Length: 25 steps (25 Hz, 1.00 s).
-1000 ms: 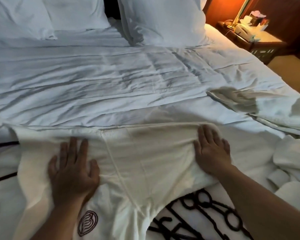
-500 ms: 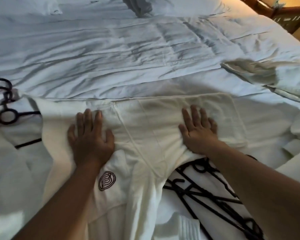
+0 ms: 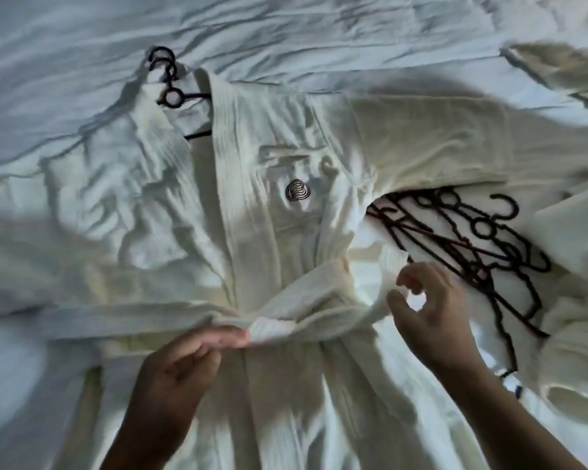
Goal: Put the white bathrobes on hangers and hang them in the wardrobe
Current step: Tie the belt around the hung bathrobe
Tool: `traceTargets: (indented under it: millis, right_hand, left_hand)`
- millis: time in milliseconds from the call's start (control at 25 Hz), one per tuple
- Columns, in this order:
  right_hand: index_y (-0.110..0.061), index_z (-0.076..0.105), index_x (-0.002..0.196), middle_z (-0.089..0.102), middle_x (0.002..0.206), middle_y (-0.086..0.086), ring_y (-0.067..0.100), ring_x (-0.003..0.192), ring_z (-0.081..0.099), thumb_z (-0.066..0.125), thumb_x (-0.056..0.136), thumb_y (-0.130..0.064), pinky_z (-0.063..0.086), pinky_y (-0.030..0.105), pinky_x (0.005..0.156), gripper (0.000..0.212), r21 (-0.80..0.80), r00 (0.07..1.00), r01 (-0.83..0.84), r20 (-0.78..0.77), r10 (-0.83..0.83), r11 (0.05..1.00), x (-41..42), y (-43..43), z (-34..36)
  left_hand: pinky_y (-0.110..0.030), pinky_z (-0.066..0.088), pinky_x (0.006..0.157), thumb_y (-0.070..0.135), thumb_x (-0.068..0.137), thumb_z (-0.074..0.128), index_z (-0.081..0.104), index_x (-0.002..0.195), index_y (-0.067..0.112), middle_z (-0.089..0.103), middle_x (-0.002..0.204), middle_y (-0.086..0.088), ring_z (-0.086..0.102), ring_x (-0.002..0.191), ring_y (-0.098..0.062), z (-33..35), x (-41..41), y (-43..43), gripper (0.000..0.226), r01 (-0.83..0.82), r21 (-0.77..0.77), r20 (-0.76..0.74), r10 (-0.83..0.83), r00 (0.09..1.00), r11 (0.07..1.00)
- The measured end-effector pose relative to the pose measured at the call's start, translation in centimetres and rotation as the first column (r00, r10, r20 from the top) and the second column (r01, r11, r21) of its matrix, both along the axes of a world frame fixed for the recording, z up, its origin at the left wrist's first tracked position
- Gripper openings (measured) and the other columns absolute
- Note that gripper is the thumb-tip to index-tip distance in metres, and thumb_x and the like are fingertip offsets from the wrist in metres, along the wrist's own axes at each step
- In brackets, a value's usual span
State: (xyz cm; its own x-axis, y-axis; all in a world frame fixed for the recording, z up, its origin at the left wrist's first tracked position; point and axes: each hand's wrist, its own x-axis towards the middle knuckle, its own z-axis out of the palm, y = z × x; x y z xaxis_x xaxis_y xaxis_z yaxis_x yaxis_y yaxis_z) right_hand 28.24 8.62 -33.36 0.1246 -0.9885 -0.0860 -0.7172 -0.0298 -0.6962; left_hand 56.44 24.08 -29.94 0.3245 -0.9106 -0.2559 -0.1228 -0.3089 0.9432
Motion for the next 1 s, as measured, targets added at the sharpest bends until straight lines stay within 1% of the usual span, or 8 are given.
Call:
traceTargets:
  millis: [120,280,400,480,600,720,880,1000]
  right_hand:
    - [-0.030,0.063,0.111,0.065,0.105,-0.002,0.020,0.095,0.065,0.074,0.080,-0.051,0.053,0.038,0.079,0.039,0.272,0.991,0.123,0.014,-0.132,0.954,-3.8,11.1,-0.6]
    - [-0.018,0.061,0.132,0.063,0.127,0.007,0.028,0.118,0.058,0.067,0.071,-0.076,0.045,0.039,0.097,0.084,0.478,0.950,0.035,-0.287,0.119,0.878,-6.0,13.6,-0.3]
    - [-0.023,0.056,0.134,0.051,0.137,0.005,0.032,0.127,0.050,0.071,0.060,-0.071,0.041,0.043,0.105,0.090,0.617,0.778,-0.027,-0.481,0.404,0.787,-7.7,13.0,0.6]
    - [-0.008,0.072,0.101,0.072,0.100,0.012,0.033,0.096,0.068,0.077,0.065,-0.057,0.054,0.040,0.085,0.061,0.615,0.874,0.032,-0.400,0.277,0.788,-8.6,12.8,1.9]
    - [-0.003,0.071,0.097,0.072,0.080,0.017,0.032,0.069,0.068,0.083,0.083,-0.025,0.059,0.046,0.068,0.029,0.477,0.977,0.163,-0.197,-0.076,0.864,-9.8,14.0,4.4]
    - [-0.001,0.070,0.102,0.073,0.086,0.022,0.026,0.066,0.068,0.091,0.062,-0.019,0.054,0.032,0.059,0.048,0.750,0.998,0.045,-0.055,-0.007,0.660,-11.9,17.7,5.7]
    - [-0.008,0.072,0.097,0.073,0.092,0.021,0.038,0.091,0.068,0.073,0.076,-0.042,0.053,0.040,0.077,0.040,0.475,0.878,0.306,-0.476,-0.051,0.825,-15.5,21.3,4.7]
    - [-0.011,0.075,0.098,0.072,0.087,0.013,0.032,0.087,0.066,0.074,0.069,-0.045,0.047,0.036,0.075,0.044,0.588,0.891,0.205,-0.444,0.100,0.782,-18.0,23.1,4.3]
  left_hand:
    - [-0.024,0.053,0.098,0.014,0.078,0.055,0.078,0.098,0.027,0.074,0.115,-0.012,0.069,0.111,-0.014,-1.8,1.4,11.1,0.033,-0.270,0.092,0.243,0.241,0.939,0.958]
    - [-0.064,0.045,0.095,0.032,0.067,0.076,0.058,0.133,0.012,0.049,0.137,-0.025,0.050,0.119,-0.051,-4.5,2.2,19.8,0.071,-0.545,0.418,0.695,0.130,0.707,0.727]
    - [-0.051,0.054,0.081,0.035,0.075,0.077,0.065,0.095,0.013,0.066,0.095,-0.015,0.064,0.096,-0.044,-3.1,2.4,24.6,0.032,-0.557,0.557,0.610,0.152,0.778,0.616]
    - [-0.042,0.051,0.070,0.031,0.086,0.073,0.059,0.071,0.009,0.063,0.073,-0.012,0.066,0.080,-0.039,-2.8,3.2,26.6,0.029,-0.483,0.561,0.540,0.146,0.829,0.672]
    - [-0.038,0.040,0.068,0.026,0.097,0.064,0.058,0.077,0.007,0.066,0.081,-0.019,0.064,0.082,-0.039,-2.0,3.0,27.7,0.029,-0.539,0.522,0.501,0.274,0.821,0.661]
    - [-0.032,0.046,0.066,0.030,0.095,0.069,0.067,0.087,0.010,0.071,0.081,-0.008,0.069,0.079,-0.027,-1.7,1.2,29.9,0.021,-0.404,0.621,0.300,0.272,0.914,0.672]
    - [-0.036,0.049,0.079,0.042,0.094,0.067,0.074,0.109,0.008,0.074,0.104,-0.021,0.069,0.100,-0.038,-2.1,0.5,33.9,0.037,-0.410,0.674,0.376,0.192,0.906,0.615]
    - [-0.036,0.051,0.078,0.050,0.084,0.072,0.072,0.094,0.013,0.077,0.097,-0.011,0.069,0.091,-0.027,-1.7,-1.2,36.5,0.038,-0.345,0.700,0.293,0.189,0.937,0.625]
